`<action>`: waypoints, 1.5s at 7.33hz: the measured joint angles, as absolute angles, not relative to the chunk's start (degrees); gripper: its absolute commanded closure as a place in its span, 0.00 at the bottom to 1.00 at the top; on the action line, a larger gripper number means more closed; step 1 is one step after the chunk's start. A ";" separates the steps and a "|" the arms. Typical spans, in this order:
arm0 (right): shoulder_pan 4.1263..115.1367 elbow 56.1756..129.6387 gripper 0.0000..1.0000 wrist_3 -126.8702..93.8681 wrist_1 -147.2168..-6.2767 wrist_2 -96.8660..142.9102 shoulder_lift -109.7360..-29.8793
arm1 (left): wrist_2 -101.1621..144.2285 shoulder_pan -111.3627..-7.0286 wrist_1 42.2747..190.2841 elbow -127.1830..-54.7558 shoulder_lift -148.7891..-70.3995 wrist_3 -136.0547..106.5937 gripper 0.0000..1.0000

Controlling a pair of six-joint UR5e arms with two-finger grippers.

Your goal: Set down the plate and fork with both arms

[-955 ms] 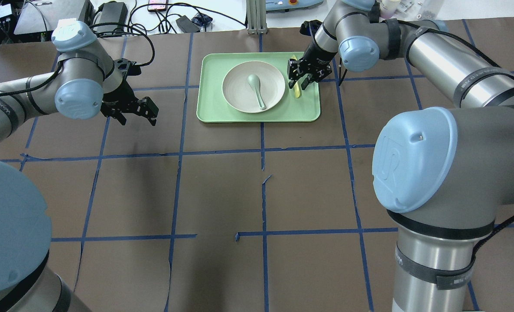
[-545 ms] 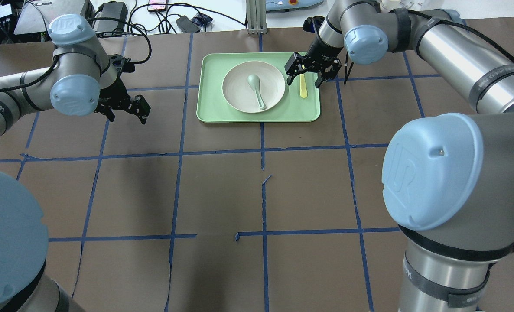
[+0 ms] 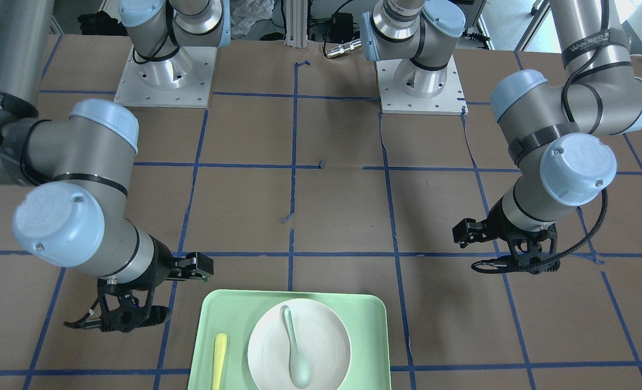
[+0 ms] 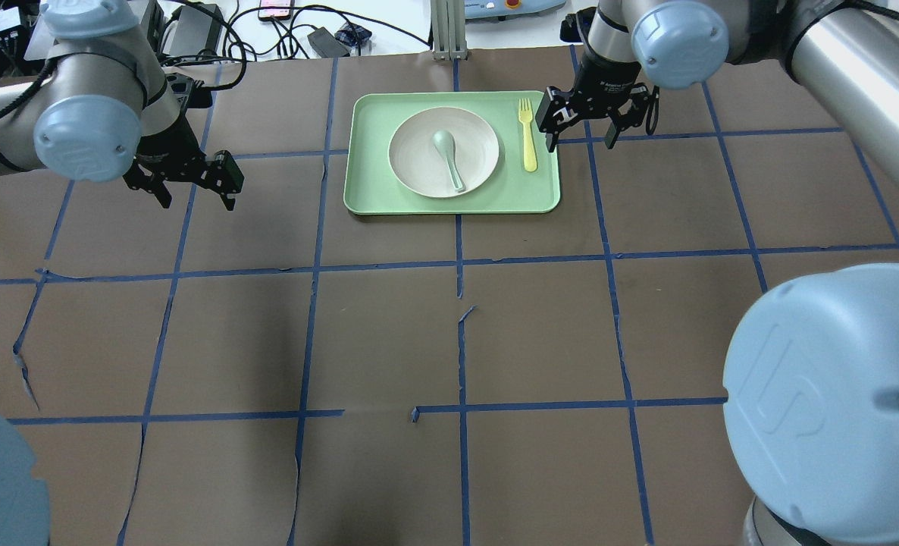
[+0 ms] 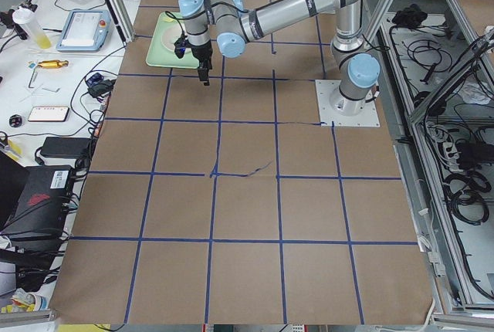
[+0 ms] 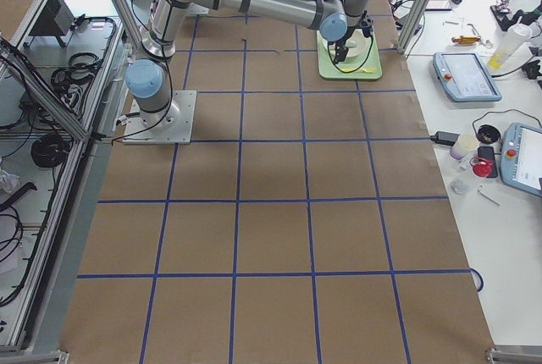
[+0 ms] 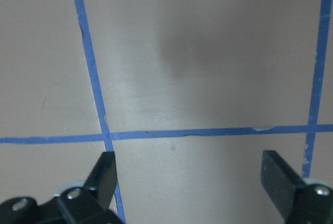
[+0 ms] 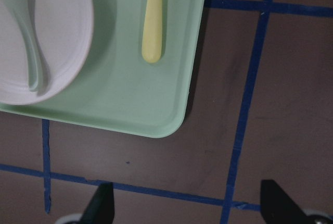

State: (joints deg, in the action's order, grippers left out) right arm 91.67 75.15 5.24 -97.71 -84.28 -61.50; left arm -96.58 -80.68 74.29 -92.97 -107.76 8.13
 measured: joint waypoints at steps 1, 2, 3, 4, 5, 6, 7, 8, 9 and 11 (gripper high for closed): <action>91.82 75.49 0.00 5.24 -92.33 -85.09 -65.22 | -96.20 -81.09 78.23 -92.62 -105.82 5.50 0.00; 92.22 75.74 0.00 5.17 -87.20 -85.71 -68.49 | -95.73 -81.57 82.24 -92.00 -103.83 3.16 0.00; 92.52 75.99 0.00 5.08 -84.30 -86.33 -70.87 | -94.95 -81.92 86.27 -91.05 -101.94 1.04 0.00; 92.65 76.21 0.00 4.79 -83.06 -86.78 -72.73 | -93.52 -82.44 89.44 -90.18 -100.16 -1.69 0.00; 92.69 76.40 0.00 4.14 -82.62 -87.14 -74.27 | -92.54 -83.96 90.85 -89.81 -99.25 -4.77 0.00; 92.71 76.96 0.00 3.67 -82.49 -87.62 -75.52 | -92.28 -86.43 90.75 -89.63 -99.29 -6.62 0.00; 92.72 78.39 0.00 3.51 -82.51 -88.77 -76.77 | -92.02 -88.64 89.32 -89.49 -99.51 -7.30 0.00; 92.71 80.27 0.00 3.26 -82.85 -90.28 -77.69 | -91.71 -89.83 87.88 -89.58 -99.53 -7.29 0.00; 92.70 81.70 0.00 2.96 -83.28 -91.18 -78.07 | -91.58 -90.54 87.18 -89.68 -99.17 -7.14 0.00; 92.70 82.62 0.00 2.08 -84.02 -91.48 -78.19 | -91.43 -91.25 86.78 -89.40 -98.10 -7.15 0.00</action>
